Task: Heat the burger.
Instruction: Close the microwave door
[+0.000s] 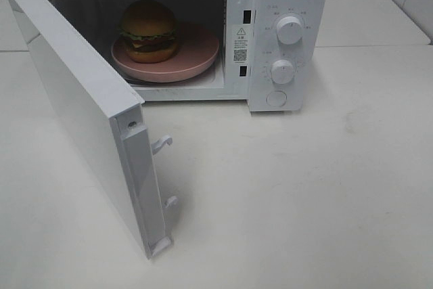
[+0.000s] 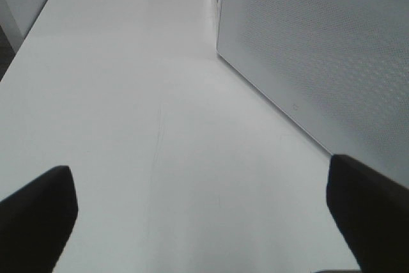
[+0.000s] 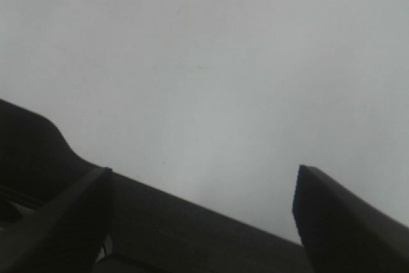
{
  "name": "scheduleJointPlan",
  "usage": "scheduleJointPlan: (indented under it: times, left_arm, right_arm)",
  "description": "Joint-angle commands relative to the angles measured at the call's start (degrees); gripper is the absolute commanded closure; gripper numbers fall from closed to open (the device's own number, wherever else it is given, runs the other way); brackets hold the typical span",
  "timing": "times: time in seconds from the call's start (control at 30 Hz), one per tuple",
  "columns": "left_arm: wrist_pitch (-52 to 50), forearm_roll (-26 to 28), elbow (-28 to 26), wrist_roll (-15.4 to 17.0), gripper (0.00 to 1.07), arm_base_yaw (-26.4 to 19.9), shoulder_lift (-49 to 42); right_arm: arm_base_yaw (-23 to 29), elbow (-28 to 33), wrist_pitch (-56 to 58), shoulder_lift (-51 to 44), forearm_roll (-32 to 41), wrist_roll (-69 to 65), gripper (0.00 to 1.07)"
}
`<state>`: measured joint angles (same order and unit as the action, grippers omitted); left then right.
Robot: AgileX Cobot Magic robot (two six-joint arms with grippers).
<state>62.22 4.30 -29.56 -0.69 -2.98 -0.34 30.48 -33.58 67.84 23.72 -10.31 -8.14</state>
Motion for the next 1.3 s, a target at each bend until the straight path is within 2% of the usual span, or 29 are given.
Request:
scheduleJointPlan:
  times: [0.03,0.1,0.4,0.7,1.3]
  left_arm:
    - [-0.80,0.23,0.00,-0.11,0.06,0.00,-0.80]
    - [-0.80,0.34,0.00,-0.46,0.06,0.00,-0.80]
    - [-0.80,0.29,0.00,-1.03,0.06,0.00,-0.80]
    - [-0.80,0.34,0.00,-1.03,0.06,0.00,-0.80]
    - [-0.80,0.40,0.00,-1.03,0.06,0.00,-0.86]
  right_arm:
    - [-3.84,2.12,0.69,-2.75,0.86,-0.06,0.32]
    - [-7.28,1.89,0.17,-6.13,1.55,0.52,0.32]
    - [-15.07,2.64,-5.27,-16.04,7.68,6.76,0.32]
    - [-22.17,4.81,-10.54,-24.87,8.54,7.22,0.32]
    - [-23.15,5.04,-10.89,-25.78,8.54,7.05,0.32]
